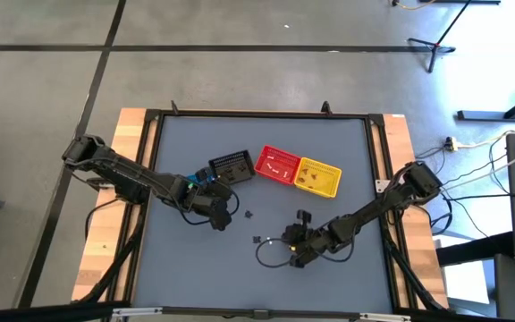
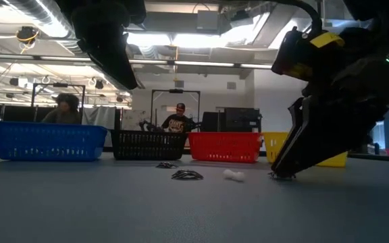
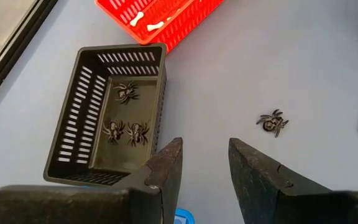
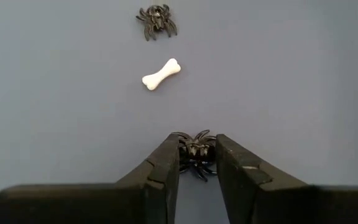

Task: Sort Halloween decoration
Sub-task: Put the black spider toy into the black bin

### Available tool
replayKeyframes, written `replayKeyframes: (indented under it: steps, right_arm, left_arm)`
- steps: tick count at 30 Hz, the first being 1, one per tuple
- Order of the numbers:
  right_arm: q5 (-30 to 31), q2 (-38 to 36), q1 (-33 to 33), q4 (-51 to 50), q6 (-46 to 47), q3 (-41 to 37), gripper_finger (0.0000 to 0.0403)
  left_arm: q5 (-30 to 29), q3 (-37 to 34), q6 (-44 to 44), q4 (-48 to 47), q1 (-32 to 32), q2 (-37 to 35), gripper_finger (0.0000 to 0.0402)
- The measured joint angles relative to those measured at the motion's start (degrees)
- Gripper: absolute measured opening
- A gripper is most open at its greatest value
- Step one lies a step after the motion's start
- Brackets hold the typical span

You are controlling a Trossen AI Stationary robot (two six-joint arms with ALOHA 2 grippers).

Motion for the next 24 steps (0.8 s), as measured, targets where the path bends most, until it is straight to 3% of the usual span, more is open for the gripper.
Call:
replayKeyframes:
  steps: [19, 24]
  right_arm:
    - [2.3, -0.3, -1.3, 0.5, -14.0, 7.5, 0.0092]
    - [-0.6, -0.3, -3.1, 0.6, -14.0, 7.7, 0.0092]
  left_arm:
    - [0.0, 0.0, 0.0, 0.6, 0.0, 0.0, 0.0123]
    - [0.0, 0.0, 0.0, 0.6, 0.0, 0.0, 0.0123]
